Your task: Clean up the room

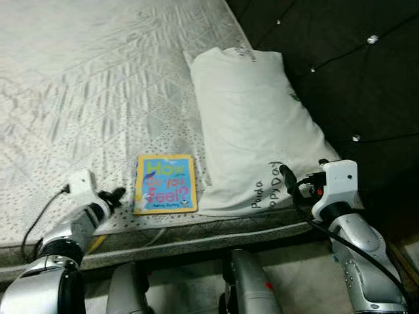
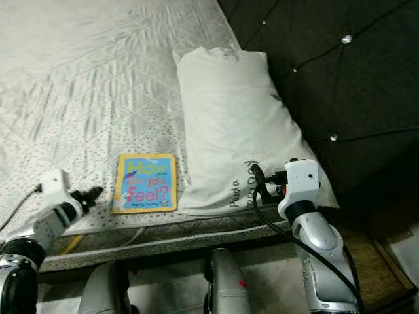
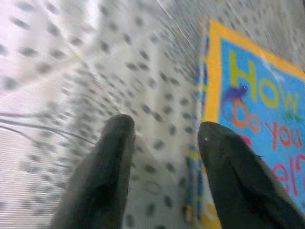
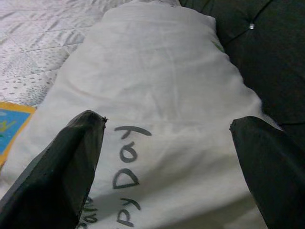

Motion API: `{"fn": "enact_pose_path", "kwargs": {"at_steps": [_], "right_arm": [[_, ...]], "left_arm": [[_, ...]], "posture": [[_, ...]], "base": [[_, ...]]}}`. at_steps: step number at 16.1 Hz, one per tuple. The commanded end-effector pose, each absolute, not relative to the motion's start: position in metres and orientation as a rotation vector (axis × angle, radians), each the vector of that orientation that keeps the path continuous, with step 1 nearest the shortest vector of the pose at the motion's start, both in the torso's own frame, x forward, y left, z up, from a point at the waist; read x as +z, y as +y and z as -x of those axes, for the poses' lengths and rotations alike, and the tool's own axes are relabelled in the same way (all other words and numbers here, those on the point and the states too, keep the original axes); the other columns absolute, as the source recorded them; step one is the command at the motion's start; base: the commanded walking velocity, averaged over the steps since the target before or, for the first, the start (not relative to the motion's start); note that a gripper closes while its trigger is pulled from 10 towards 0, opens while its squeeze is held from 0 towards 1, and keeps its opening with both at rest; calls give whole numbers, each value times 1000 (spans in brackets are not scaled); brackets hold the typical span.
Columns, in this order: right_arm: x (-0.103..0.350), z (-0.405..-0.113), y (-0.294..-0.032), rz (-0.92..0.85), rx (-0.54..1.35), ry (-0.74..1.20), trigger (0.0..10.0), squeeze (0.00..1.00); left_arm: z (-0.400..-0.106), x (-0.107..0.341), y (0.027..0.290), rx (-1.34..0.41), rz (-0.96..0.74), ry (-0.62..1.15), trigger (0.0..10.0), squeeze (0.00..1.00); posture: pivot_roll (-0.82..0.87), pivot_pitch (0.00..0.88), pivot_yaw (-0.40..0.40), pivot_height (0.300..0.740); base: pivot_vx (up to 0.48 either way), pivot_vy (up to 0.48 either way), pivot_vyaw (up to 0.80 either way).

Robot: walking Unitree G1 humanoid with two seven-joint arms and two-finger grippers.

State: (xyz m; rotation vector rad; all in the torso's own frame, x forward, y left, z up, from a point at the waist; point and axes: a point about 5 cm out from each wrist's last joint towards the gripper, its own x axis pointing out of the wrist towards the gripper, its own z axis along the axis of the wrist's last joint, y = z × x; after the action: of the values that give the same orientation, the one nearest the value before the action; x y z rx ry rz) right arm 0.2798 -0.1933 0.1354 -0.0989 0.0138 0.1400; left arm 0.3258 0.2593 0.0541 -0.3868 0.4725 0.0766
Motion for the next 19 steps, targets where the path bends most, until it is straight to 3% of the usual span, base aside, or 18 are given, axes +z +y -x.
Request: {"fn": "enact_pose_path", "kwargs": {"at_steps": [1, 4, 10, 12, 18, 19], "right_arm": [[134, -279, -195, 93, 127, 17, 10000, 0], [130, -283, -186, 38, 137, 20, 10000, 0], [124, -298, -170, -23, 167, 44, 10000, 0], [124, -309, -165, -11, 162, 42, 10000, 0], [126, -316, -171, -33, 116, 11, 10000, 0], [130, -321, -170, -55, 125, -3, 10000, 0]], "left_arm": [[-325, 55, 264, 98, 381, 454, 10000, 1000], [-315, 63, 268, 122, 371, 315, 10000, 1000], [-262, 96, 241, 102, 237, 51, 10000, 1000], [-255, 97, 232, 90, 227, 28, 10000, 1000], [-250, 116, 208, 23, 140, -50, 10000, 1000], [-252, 116, 211, 40, 147, -51, 10000, 945]], "posture": [[-156, 133, -55, 596], [-116, 110, -42, 596], [-57, 43, -45, 596], [-49, 0, -47, 596], [-21, 0, -40, 596], [-22, 0, -40, 596]], "base": [[0, 0, 0], [0, 0, 0], [0, 0, 0], [0, 0, 0], [0, 0, 0], [0, 0, 0]]}}
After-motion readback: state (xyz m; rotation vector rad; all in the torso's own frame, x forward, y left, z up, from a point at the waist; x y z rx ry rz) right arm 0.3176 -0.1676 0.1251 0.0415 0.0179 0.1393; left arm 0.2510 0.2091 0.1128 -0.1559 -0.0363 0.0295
